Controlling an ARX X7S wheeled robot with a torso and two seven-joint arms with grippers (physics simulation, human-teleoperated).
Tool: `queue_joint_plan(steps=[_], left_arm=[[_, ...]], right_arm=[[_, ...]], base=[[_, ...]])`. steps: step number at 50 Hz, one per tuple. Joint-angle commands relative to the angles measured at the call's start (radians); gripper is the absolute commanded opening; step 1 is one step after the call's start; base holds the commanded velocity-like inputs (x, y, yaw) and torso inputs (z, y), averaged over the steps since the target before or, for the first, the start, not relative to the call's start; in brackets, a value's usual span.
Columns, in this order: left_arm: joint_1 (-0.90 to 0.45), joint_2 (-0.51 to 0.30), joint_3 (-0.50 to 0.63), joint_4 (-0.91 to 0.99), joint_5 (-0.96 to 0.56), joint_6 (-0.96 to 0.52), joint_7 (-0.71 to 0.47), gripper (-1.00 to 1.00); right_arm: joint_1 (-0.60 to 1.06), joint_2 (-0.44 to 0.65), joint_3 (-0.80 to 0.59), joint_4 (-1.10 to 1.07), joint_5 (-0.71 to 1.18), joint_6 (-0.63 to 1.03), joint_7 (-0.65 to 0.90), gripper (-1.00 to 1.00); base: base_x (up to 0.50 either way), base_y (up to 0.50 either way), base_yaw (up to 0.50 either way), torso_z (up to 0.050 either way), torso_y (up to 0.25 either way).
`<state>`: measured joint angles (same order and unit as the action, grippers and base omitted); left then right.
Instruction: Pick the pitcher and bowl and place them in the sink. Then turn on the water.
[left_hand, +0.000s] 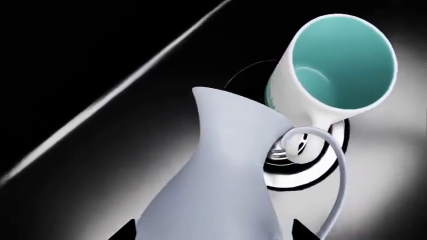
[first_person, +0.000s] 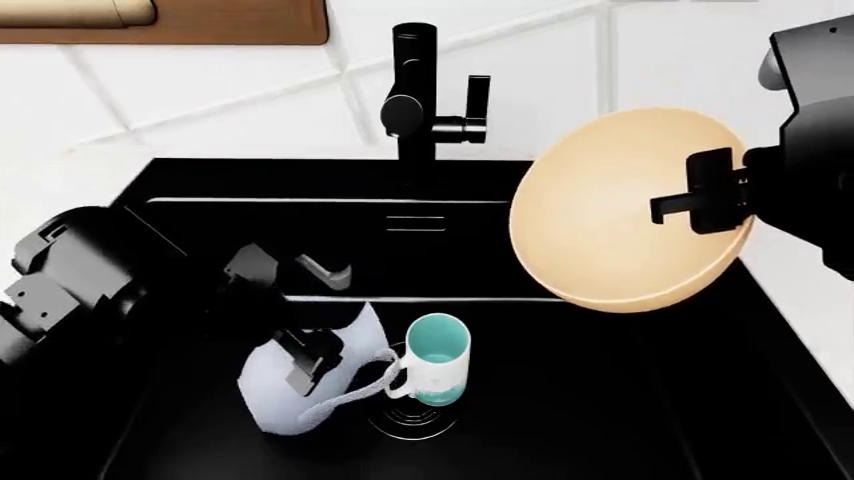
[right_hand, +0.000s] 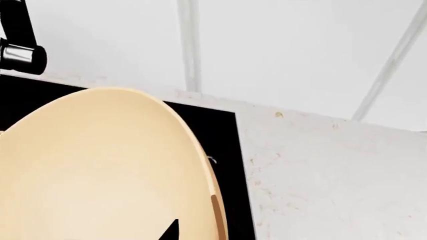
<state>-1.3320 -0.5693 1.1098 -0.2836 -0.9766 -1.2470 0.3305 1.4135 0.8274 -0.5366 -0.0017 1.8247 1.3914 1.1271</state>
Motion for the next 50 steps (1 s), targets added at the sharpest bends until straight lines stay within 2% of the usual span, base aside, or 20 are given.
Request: queue_joint_plan(steps=[1, 13, 27, 50], left_arm=[[-0.057, -0.009, -0.043, -0.021, -0.004, 0.010, -0.016, 1.00], [-0.159, -0.061, -0.127, -0.004, -0.026, -0.016, -0.073, 1.00], [-0.182, -0.122, -0.210, 0.042, -0.078, -0.049, -0.158, 1.00], [-0.163, -0.130, -0.207, 0.041, -0.086, -0.039, -0.166, 1.00]], right_arm=[[-0.024, 0.011, -0.015, 0.006, -0.030, -0.005, -0.025, -1.00], [-0.108, -0.002, -0.060, 0.026, -0.117, -0.024, -0.112, -1.00], [-0.204, -0.031, -0.117, 0.044, -0.208, -0.064, -0.207, -1.00], [-0.303, -0.047, -0.183, 0.059, -0.259, -0.090, -0.258, -1.00]], base=[[0.00, 0.00, 0.00, 0.000, 0.000], [0.00, 0.00, 0.00, 0.000, 0.000], [0.00, 0.00, 0.00, 0.000, 0.001], [0.00, 0.00, 0.00, 0.000, 0.000]])
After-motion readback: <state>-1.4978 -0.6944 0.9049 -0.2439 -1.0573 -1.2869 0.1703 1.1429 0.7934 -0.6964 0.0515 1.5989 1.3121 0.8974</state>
